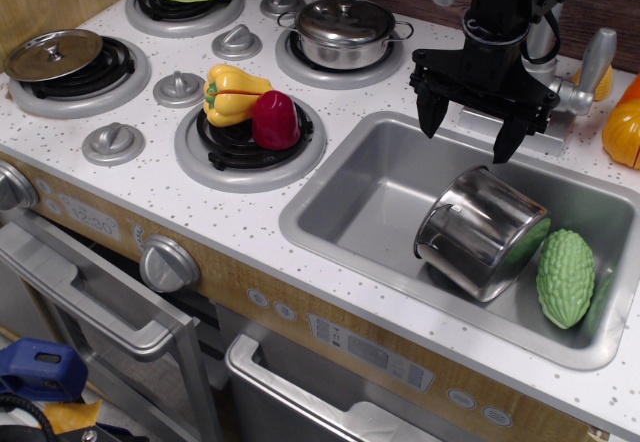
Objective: Flip pot upright in sink
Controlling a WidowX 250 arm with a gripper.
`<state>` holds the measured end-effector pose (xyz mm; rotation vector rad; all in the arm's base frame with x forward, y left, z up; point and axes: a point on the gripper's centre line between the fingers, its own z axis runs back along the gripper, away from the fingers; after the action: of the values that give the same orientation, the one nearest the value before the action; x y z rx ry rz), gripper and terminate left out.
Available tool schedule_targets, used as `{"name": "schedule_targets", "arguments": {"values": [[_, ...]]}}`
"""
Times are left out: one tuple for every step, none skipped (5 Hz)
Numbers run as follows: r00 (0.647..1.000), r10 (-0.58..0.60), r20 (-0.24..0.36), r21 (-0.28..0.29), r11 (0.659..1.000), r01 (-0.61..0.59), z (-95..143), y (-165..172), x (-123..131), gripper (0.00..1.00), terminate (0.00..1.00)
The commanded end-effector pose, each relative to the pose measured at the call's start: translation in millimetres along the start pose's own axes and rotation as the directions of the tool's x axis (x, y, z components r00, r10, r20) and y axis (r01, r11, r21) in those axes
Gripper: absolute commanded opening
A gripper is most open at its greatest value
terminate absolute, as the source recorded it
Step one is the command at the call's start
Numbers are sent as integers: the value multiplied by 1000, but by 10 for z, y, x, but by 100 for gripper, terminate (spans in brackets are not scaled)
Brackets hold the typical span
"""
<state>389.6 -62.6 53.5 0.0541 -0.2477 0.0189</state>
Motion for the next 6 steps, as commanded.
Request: {"name": "schedule_targets", "arguments": {"values": [[1000, 0, 0, 0, 1000, 0, 0, 0, 0, 100, 0], [995, 81, -57, -66, 994, -85, 68, -27, 61, 100, 0], [983, 144, -115, -140, 977, -159, 65, -43, 74, 100, 0], [977, 173, -121, -202, 960, -195, -36, -70, 19, 100, 0], [970, 202, -132, -259, 938, -230, -141, -49, -36, 100, 0], [958, 239, -156, -318, 907, -278, -219, -95, -84, 100, 0]]}}
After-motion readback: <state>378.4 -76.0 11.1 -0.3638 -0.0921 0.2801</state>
